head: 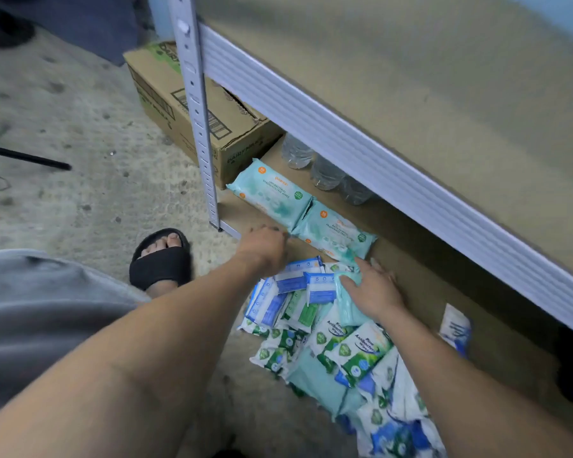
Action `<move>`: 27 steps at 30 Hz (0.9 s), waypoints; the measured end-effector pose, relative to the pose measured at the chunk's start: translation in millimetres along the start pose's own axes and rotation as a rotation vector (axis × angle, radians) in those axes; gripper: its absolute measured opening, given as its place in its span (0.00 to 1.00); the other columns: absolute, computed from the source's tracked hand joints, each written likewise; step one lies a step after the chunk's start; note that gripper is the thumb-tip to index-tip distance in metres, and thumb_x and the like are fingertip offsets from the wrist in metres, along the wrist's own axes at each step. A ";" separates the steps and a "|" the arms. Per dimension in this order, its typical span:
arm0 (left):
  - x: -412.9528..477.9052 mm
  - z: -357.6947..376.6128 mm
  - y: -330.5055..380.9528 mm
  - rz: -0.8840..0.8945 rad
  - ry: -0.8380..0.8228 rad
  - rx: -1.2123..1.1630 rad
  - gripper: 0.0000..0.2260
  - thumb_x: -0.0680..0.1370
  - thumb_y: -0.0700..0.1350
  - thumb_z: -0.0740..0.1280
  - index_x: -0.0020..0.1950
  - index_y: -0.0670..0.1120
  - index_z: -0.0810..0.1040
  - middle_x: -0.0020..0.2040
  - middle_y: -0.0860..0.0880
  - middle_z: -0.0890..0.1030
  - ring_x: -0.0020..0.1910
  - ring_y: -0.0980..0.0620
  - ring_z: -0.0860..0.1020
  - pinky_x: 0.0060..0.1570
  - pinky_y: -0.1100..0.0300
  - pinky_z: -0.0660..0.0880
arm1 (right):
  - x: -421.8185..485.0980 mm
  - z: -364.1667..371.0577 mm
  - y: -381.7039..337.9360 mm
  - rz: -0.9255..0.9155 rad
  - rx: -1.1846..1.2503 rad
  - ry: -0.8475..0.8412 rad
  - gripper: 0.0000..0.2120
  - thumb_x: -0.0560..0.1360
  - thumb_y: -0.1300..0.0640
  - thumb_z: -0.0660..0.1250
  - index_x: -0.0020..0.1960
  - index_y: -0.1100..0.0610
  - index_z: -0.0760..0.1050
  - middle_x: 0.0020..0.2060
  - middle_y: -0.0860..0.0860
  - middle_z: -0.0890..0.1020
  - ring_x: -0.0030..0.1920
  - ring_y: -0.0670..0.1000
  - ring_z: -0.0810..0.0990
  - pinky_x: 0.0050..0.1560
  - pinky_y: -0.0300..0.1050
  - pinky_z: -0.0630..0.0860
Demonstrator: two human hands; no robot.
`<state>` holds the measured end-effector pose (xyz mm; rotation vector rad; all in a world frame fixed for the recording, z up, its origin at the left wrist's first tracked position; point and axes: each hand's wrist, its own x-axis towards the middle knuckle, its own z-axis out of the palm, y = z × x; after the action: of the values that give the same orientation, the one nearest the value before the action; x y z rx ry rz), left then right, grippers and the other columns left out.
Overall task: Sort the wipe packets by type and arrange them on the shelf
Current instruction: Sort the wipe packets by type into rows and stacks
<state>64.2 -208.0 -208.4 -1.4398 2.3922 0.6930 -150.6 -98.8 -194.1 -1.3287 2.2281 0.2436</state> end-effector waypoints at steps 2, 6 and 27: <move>-24.5 -6.4 8.2 0.009 -0.012 0.018 0.21 0.81 0.53 0.60 0.74 0.50 0.70 0.69 0.45 0.74 0.68 0.41 0.70 0.66 0.49 0.67 | -27.7 -4.9 6.5 -0.002 -0.004 0.003 0.30 0.79 0.40 0.61 0.78 0.48 0.63 0.75 0.55 0.66 0.71 0.62 0.66 0.71 0.53 0.65; -66.9 -19.7 24.9 0.028 -0.010 0.029 0.23 0.82 0.54 0.60 0.77 0.50 0.67 0.71 0.45 0.73 0.69 0.42 0.70 0.65 0.49 0.69 | -78.0 -11.2 23.1 0.008 0.018 -0.008 0.32 0.76 0.36 0.57 0.77 0.46 0.63 0.76 0.51 0.65 0.71 0.59 0.67 0.71 0.53 0.65; -164.5 53.6 103.4 -0.043 -0.001 -0.303 0.24 0.80 0.53 0.67 0.75 0.49 0.71 0.72 0.47 0.74 0.68 0.46 0.74 0.62 0.56 0.71 | -199.5 -4.8 128.8 0.037 0.183 0.121 0.26 0.80 0.43 0.61 0.77 0.45 0.64 0.74 0.50 0.68 0.69 0.60 0.66 0.70 0.51 0.66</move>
<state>49.8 -15.1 -152.1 -1.5968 2.3232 1.0817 -187.8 115.9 -99.6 -1.2339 2.3138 -0.0282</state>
